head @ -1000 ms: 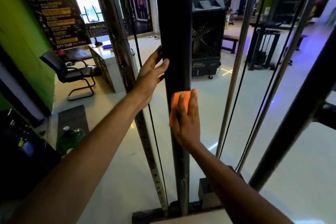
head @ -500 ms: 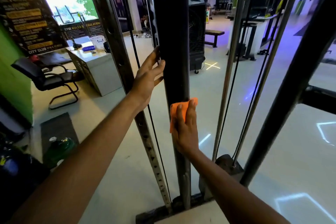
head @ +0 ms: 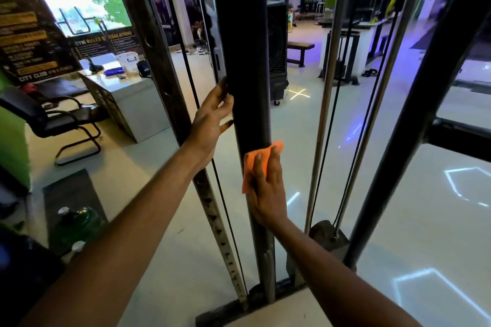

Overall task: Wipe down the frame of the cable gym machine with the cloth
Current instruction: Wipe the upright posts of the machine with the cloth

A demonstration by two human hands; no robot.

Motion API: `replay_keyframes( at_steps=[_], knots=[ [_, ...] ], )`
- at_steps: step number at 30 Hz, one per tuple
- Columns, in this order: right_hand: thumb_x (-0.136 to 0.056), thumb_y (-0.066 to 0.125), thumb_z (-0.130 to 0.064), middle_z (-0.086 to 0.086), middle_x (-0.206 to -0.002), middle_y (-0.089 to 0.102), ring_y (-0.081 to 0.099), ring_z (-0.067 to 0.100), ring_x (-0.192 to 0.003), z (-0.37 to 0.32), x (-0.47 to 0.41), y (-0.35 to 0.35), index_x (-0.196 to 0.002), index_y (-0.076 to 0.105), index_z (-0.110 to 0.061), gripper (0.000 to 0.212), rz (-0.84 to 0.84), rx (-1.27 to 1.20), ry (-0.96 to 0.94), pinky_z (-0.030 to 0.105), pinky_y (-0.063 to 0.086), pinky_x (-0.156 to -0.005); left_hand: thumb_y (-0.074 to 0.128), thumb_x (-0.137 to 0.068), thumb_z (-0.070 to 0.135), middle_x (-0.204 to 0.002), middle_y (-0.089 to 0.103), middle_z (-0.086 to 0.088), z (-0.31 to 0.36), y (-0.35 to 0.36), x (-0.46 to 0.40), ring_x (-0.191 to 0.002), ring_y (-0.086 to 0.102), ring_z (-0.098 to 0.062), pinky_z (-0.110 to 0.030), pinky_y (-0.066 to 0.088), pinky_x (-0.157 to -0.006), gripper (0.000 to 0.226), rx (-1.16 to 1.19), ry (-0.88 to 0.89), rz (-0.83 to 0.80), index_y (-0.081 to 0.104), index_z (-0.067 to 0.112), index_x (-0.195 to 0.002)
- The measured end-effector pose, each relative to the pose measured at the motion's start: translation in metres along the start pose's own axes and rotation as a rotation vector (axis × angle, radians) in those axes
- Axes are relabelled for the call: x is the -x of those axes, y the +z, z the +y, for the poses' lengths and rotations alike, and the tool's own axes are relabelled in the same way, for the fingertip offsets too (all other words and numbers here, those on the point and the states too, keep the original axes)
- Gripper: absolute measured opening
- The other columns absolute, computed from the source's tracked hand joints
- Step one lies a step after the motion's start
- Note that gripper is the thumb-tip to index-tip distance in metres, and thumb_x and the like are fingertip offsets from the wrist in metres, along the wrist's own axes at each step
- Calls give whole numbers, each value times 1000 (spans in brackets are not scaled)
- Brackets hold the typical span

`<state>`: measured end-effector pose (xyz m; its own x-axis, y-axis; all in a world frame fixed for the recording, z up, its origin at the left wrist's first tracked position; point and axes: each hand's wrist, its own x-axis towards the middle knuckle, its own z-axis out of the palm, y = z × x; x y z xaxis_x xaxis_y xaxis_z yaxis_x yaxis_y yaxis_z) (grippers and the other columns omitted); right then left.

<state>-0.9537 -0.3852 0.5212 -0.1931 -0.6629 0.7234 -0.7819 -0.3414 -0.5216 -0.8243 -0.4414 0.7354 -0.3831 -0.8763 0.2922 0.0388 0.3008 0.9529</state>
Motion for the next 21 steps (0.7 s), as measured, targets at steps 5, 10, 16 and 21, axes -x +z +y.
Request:
replay_keyframes(
  at_steps=[5, 10, 16, 21],
  knots=[
    [-112, 61, -25, 10, -182, -12, 5, 36, -169, -30, -77, -21, -172, 0, -30, 86, 126, -131, -21, 66, 37, -125, 49, -114, 33, -158, 54, 19, -2, 1, -2, -148, 49, -10, -56, 41, -123, 48, -19, -1, 20, 43, 43, -161],
    [-114, 58, -26, 9, -182, -11, 7, 37, -168, -37, -102, -24, -172, 5, -23, 79, 173, -81, -56, 65, 37, -124, 52, -112, 42, -160, 52, 18, -12, 5, -3, -150, 46, -12, -58, 40, -123, 50, -46, -12, 10, 43, 45, -161],
    [-106, 72, -18, 13, -181, -13, 8, 31, -168, 15, 21, 13, -170, -15, -46, 112, -12, -51, 101, 66, 46, -117, 58, -105, 55, -154, 58, 19, -32, 12, 3, -146, 51, -9, -52, 40, -126, 57, -24, -33, 63, 49, 39, -158],
    [-112, 60, -26, 16, -181, -12, -2, 39, -169, -13, -37, 2, -171, -14, -39, 96, 108, -119, 44, 69, 23, -130, 59, -101, 61, -155, 58, 14, -49, 16, 9, -146, 53, -12, -50, 42, -125, 64, -7, -71, 60, 48, 37, -159]
  ],
)
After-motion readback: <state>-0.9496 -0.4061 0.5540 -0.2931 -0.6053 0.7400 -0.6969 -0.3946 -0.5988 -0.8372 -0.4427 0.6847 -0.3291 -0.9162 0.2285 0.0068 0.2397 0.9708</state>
